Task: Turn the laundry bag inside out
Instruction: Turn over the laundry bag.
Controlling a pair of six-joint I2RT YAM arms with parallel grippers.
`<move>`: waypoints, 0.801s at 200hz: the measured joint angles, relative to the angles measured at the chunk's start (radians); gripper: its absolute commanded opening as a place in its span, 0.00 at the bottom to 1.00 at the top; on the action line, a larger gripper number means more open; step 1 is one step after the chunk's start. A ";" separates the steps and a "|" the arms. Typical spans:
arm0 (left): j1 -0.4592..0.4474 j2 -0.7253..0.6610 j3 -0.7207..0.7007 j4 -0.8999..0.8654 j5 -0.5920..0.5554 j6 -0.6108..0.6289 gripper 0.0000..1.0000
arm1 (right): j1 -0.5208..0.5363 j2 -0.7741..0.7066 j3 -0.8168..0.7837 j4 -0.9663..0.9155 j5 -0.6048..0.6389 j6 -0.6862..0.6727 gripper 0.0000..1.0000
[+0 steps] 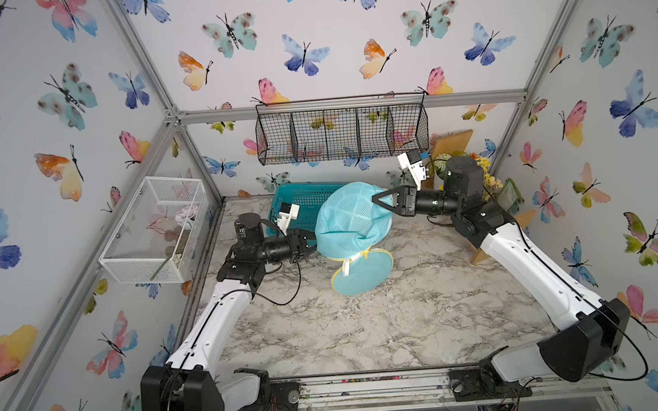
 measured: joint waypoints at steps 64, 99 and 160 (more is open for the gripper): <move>-0.030 -0.047 0.000 -0.040 -0.058 -0.045 0.84 | -0.041 0.035 -0.008 0.364 -0.038 0.251 0.03; 0.129 -0.045 0.261 -0.299 -0.172 0.099 0.88 | -0.041 0.055 -0.013 0.388 -0.156 0.318 0.04; 0.141 0.061 0.660 -0.385 -0.233 0.279 0.79 | -0.034 0.072 -0.184 0.524 -0.389 0.556 0.04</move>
